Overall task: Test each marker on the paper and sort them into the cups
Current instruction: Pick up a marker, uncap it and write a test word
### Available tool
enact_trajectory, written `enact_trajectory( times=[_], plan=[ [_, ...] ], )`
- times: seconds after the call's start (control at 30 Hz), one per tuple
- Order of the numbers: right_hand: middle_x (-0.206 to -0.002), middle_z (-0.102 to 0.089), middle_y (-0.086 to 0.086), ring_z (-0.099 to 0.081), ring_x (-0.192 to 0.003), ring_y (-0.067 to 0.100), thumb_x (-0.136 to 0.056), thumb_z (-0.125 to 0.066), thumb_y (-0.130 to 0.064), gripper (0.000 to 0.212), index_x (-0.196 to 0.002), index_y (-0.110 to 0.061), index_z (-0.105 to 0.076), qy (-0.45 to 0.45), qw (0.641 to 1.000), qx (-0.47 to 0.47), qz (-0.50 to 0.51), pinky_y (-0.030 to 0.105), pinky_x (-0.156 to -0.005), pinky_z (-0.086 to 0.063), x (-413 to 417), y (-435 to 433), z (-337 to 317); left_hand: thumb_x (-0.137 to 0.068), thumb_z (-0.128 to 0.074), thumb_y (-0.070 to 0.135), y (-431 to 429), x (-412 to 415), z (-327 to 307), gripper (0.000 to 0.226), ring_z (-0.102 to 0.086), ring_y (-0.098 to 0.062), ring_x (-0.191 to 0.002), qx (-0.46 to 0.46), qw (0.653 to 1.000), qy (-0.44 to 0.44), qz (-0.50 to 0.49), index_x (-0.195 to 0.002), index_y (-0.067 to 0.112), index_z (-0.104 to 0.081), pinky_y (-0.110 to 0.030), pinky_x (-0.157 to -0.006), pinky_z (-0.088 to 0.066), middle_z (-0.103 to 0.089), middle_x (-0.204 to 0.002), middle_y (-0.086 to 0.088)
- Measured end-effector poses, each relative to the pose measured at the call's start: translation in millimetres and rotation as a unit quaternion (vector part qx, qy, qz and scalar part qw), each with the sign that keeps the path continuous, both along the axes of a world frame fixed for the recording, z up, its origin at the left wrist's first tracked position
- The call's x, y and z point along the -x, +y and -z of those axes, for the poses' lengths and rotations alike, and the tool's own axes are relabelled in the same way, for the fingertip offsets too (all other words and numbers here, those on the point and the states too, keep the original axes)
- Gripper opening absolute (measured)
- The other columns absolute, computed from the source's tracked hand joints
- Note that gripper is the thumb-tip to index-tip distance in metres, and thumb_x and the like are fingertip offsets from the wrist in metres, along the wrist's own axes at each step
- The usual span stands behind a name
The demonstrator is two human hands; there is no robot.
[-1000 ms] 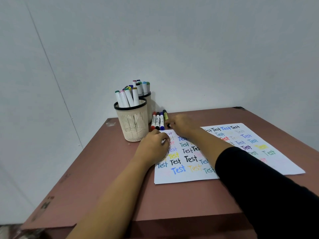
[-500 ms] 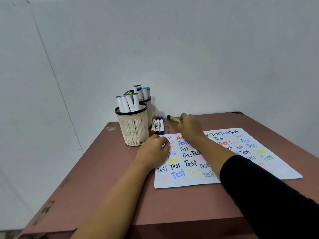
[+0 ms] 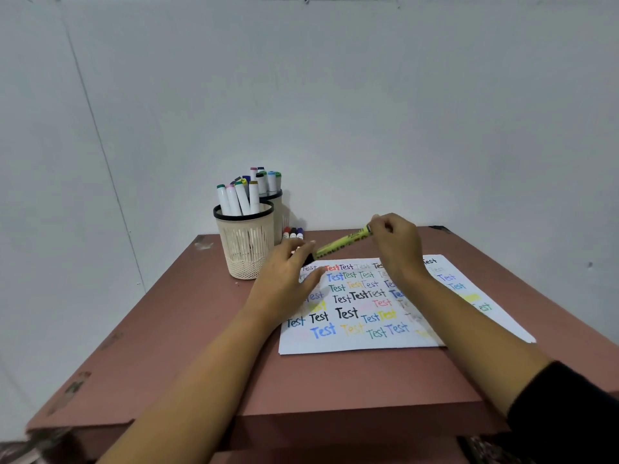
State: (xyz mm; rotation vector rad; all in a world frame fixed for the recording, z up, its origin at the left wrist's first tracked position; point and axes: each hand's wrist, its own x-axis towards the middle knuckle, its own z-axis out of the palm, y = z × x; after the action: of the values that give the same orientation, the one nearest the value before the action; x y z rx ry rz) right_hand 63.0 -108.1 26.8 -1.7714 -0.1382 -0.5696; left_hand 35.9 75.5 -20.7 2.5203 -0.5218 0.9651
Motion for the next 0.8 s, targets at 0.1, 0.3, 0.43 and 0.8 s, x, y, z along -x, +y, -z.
enact_trajectory(
  times=[0.1, 0.3, 0.43, 0.8],
  plan=[
    [-0.060, -0.035, 0.005, -0.030, -0.054, 0.015, -0.096, -0.046, -0.022, 0.030, -0.073, -0.004, -0.054, 0.017, 0.999, -0.037, -0.020, 0.025, -0.051, -0.027, 11.5, 2.3, 10.1, -0.090, -0.050, 0.039, -2.6, 5.0, 0.0, 0.047, -0.058, -0.029, -0.097, -0.028, 0.999, 0.030, 0.004, -0.123, 0.006, -0.058, -0.036, -0.080, -0.047, -0.062, -0.107, -0.011],
    [-0.054, -0.047, 0.005, -0.040, -0.048, 0.013, -0.096, -0.053, -0.032, 0.033, -0.071, -0.011, -0.051, 0.134, 0.930, -0.318, -0.124, 0.024, -0.047, -0.037, 16.4, 9.1, 19.2, -0.098, -0.043, 0.026, -8.4, 12.5, -1.9, 0.032, -0.053, -0.026, -0.090, -0.017, 0.999, 0.050, -0.006, -0.121, 0.006, -0.053, -0.035, -0.073, -0.041, -0.059, -0.104, -0.012],
    [-0.058, -0.054, 0.000, -0.050, -0.051, 0.010, -0.087, -0.062, -0.040, 0.029, -0.080, -0.012, -0.058, 0.181, 0.926, -0.239, -0.229, 0.021, -0.046, -0.040, 24.2, 18.4, 25.1, -0.098, -0.042, 0.026, -8.6, 14.0, -2.6, 0.026, -0.044, -0.021, -0.074, 0.007, 0.999, 0.050, 0.001, -0.114, 0.008, -0.051, -0.032, -0.062, -0.031, -0.056, -0.090, -0.010],
    [-0.056, -0.053, 0.000, -0.048, -0.050, 0.007, -0.091, -0.061, -0.021, 0.024, -0.071, -0.009, -0.058, 0.159, 0.934, -0.204, -0.248, 0.016, -0.048, -0.039, 22.7, 24.2, 33.1, -0.094, -0.051, 0.023, -15.0, 18.5, -5.2, 0.022, -0.045, -0.013, -0.059, 0.069, 0.992, 0.091, 0.060, -0.110, 0.007, -0.055, -0.025, -0.058, -0.029, -0.055, -0.071, -0.001]
  ],
)
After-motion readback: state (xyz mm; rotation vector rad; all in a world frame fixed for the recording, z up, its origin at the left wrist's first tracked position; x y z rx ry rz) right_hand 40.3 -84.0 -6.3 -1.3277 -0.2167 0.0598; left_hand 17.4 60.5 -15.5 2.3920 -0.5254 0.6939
